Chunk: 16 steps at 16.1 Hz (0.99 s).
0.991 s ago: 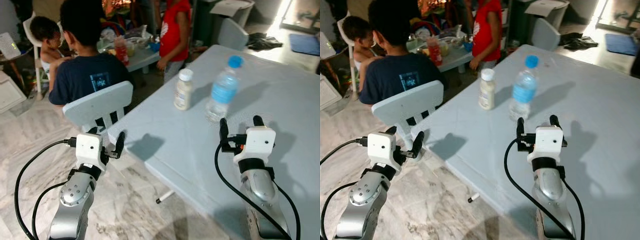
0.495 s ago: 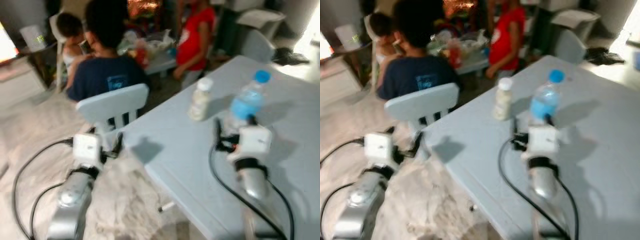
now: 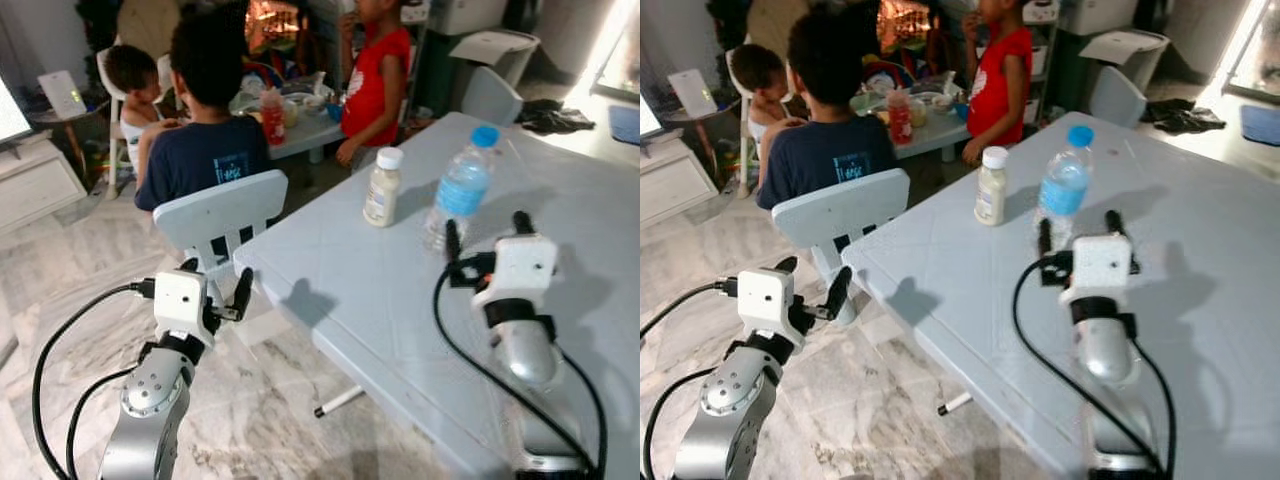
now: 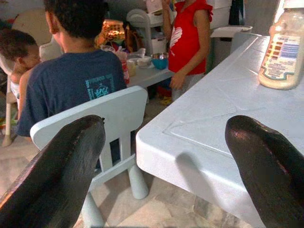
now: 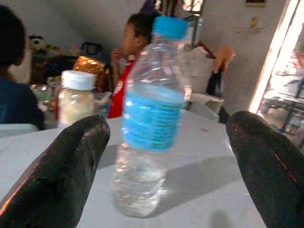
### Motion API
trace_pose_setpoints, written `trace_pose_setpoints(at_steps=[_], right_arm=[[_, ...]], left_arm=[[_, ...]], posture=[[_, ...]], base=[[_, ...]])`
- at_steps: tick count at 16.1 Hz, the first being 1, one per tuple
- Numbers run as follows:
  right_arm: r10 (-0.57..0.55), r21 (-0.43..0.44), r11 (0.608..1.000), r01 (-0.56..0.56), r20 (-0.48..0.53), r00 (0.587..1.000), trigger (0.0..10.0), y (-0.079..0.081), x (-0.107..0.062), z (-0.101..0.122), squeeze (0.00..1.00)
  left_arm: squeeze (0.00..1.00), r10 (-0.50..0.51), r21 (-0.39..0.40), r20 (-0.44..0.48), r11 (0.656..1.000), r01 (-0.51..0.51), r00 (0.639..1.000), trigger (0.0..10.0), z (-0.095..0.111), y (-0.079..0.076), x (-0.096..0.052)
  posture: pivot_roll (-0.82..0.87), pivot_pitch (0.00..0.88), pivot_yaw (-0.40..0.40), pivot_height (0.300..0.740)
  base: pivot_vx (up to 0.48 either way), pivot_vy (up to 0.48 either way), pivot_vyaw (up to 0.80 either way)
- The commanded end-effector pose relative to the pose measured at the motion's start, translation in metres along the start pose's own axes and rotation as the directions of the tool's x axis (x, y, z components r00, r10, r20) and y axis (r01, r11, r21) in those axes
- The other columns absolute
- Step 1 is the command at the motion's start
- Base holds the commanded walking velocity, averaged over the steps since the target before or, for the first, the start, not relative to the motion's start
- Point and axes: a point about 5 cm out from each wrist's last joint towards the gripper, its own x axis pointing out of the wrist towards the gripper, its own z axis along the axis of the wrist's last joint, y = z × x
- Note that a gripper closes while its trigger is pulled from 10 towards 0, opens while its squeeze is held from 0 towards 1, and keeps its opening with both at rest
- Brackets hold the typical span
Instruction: Restocking fridge
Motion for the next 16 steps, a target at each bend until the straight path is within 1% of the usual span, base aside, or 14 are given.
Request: trace_pose_setpoints(at_steps=[1, 2, 3, 5, 6, 8, 10, 13, 16], right_arm=[[-0.004, 0.007, 1.0, 0.004, 0.021, 1.0, 10.0, -0.003, 0.008, 0.006, 0.0], [0.004, -0.017, 1.0, -0.003, 0.046, 0.999, 10.0, -0.006, 0.017, 0.01, 0.0], [0.013, -0.02, 1.0, -0.012, 0.056, 0.998, 10.0, -0.007, 0.023, 0.013, 0.0], [0.025, -0.021, 1.0, -0.023, 0.063, 0.998, 10.0, -0.007, 0.027, 0.015, 0.0], [0.044, -0.02, 0.999, -0.042, 0.074, 0.996, 10.0, -0.007, 0.036, 0.018, 0.0], [0.049, -0.033, 0.998, -0.046, 0.106, 0.993, 10.0, -0.011, 0.055, 0.028, 0.0], [0.041, -0.026, 0.999, -0.038, 0.126, 0.991, 10.0, -0.013, 0.067, 0.035, 0.0], [0.049, -0.018, 0.999, -0.047, 0.146, 0.988, 10.0, -0.011, 0.077, 0.042, 0.0], [0.05, -0.022, 0.999, -0.047, 0.164, 0.985, 10.0, -0.009, 0.092, 0.05, 0.0]], left_arm=[[0.0, 0.003, 0.006, 0.01, 1.0, -0.003, 1.0, 10.0, 0.003, 0.001, 0.0], [0.0, 0.003, 0.006, 0.01, 1.0, -0.003, 1.0, 10.0, 0.003, 0.001, 0.0], [0.0, 0.002, 0.006, 0.01, 1.0, -0.002, 1.0, 10.0, 0.004, 0.001, 0.0], [0.0, 0.001, 0.006, 0.01, 1.0, -0.001, 1.0, 10.0, 0.004, 0.001, 0.0], [0.0, 0.0, 0.007, 0.01, 1.0, 0.0, 1.0, 10.0, 0.004, 0.001, 0.0], [0.0, 0.0, 0.009, 0.011, 1.0, 0.0, 1.0, 10.0, 0.005, 0.001, 0.0], [0.0, 0.0, 0.011, 0.01, 1.0, 0.0, 1.0, 10.0, 0.005, 0.001, 0.0], [0.0, -0.003, 0.014, 0.007, 1.0, 0.003, 1.0, 10.0, 0.006, 0.001, -0.002], [0.0, -0.005, 0.021, 0.004, 1.0, 0.005, 1.0, 10.0, 0.006, 0.003, -0.003]], posture=[[-0.01, 0.043, 0.038, 0.74], [-0.01, 0.043, 0.039, 0.74], [-0.01, 0.044, 0.04, 0.74], [-0.01, 0.044, 0.04, 0.74], [-0.01, 0.046, 0.041, 0.74], [0.0, 0.048, 0.04, 0.74], [0.01, 0.052, 0.042, 0.74], [0.02, 0.062, 0.046, 0.74], [0.03, 0.067, 0.048, 0.74]], base=[[0.0, 0.0, 0.0], [0.0, 0.0, 0.0], [0.0, 0.0, 0.0], [0.0, 0.0, 0.0], [0.0, 0.0, 0.0], [0.0, 0.0, 0.0], [0.0, 0.0, 0.0], [0.0, 0.0, 0.0], [0.0, 0.0, 0.0]])
